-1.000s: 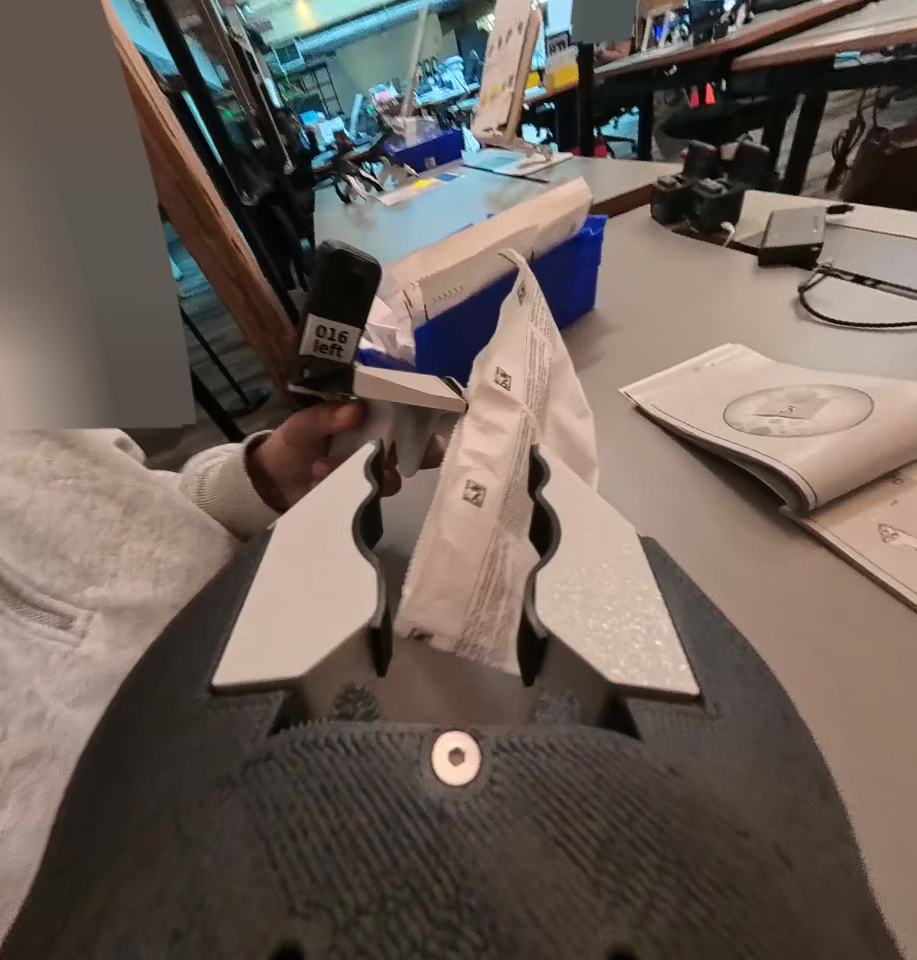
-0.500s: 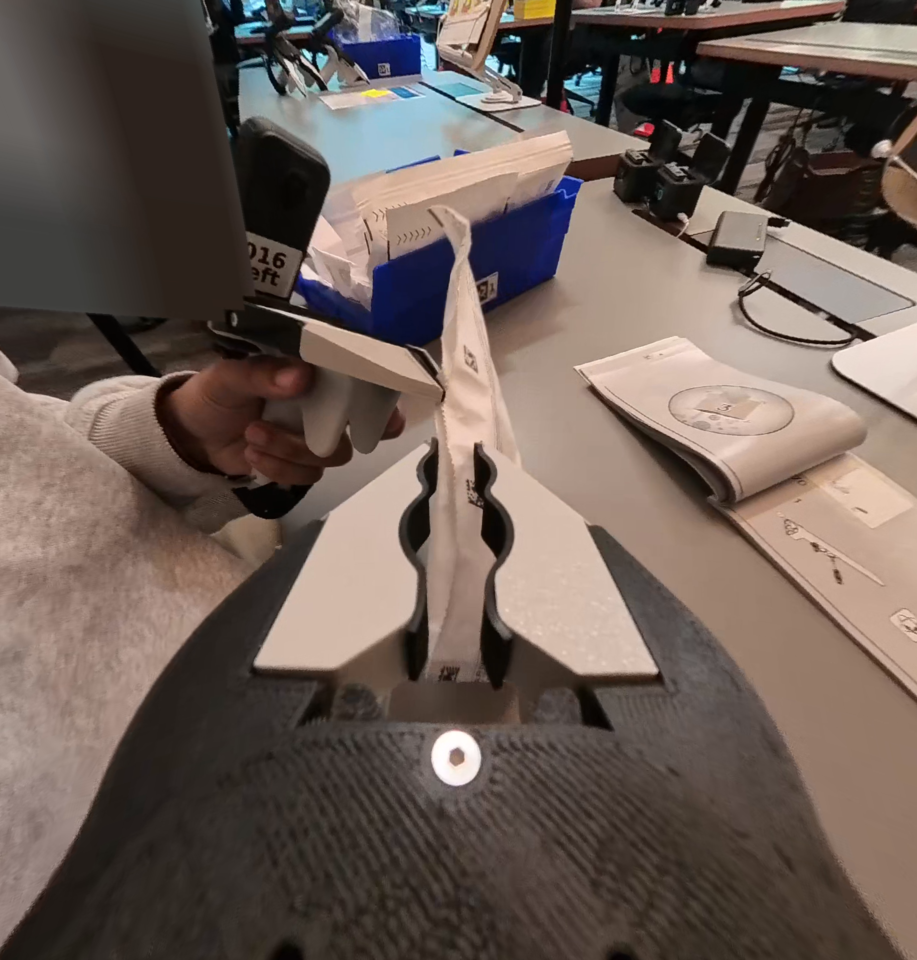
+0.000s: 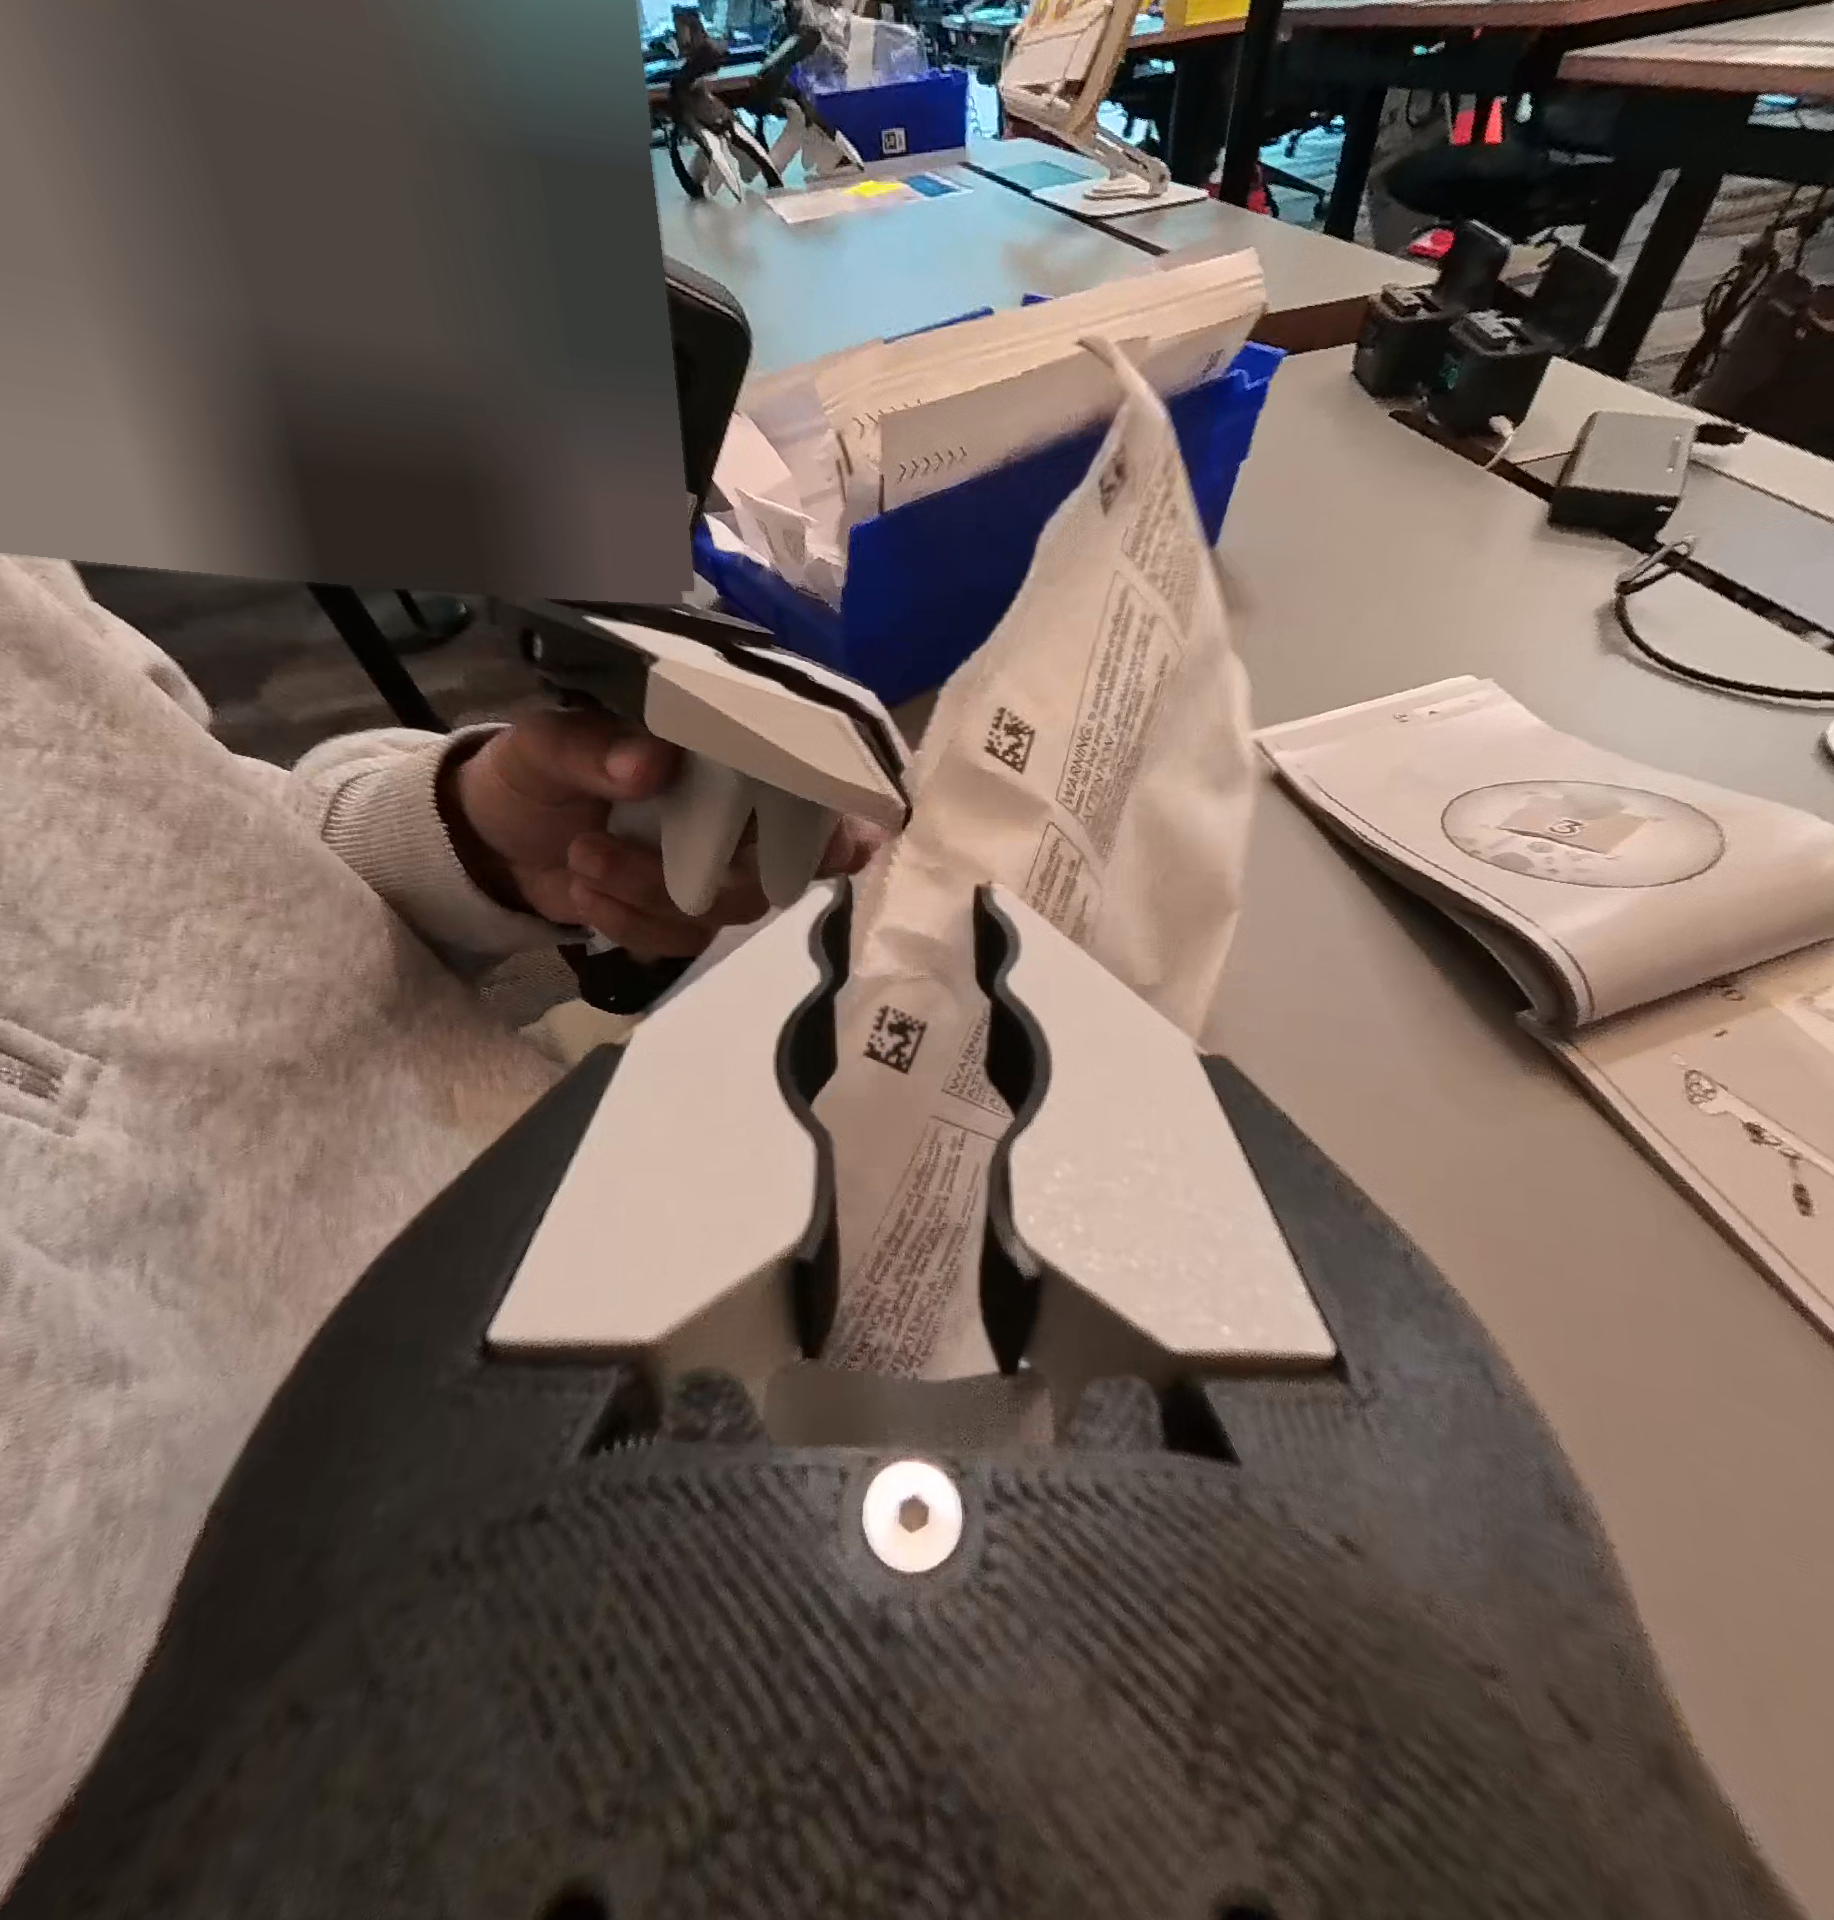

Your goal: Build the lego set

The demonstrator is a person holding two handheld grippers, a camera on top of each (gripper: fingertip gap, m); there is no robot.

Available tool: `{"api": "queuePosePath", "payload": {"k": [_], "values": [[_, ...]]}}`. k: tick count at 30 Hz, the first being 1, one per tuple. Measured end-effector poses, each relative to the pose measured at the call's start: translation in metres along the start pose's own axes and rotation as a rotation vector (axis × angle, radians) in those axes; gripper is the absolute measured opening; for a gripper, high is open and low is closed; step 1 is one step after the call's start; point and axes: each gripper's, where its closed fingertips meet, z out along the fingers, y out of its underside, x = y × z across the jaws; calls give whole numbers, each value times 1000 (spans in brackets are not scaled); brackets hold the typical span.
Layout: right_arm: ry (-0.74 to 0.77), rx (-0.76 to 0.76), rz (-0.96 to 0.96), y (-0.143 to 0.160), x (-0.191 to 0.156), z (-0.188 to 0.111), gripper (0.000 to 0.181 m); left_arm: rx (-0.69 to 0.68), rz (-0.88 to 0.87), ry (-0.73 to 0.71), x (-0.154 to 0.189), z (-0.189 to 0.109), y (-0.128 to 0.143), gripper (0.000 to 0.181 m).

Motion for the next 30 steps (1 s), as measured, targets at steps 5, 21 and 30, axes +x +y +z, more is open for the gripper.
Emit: {"api": "queuePosePath", "payload": {"k": [5, 21, 30], "values": [[1, 28, 0, 1, -1, -3, 11, 5, -20, 30, 2, -2, 1, 0], [-83, 404, 207, -4, 22, -48, 0, -36, 55, 63, 15, 15, 16, 0], [161, 263, -20, 5, 26, -62, 16, -160, 234, -47, 14, 38, 30, 0]]}}
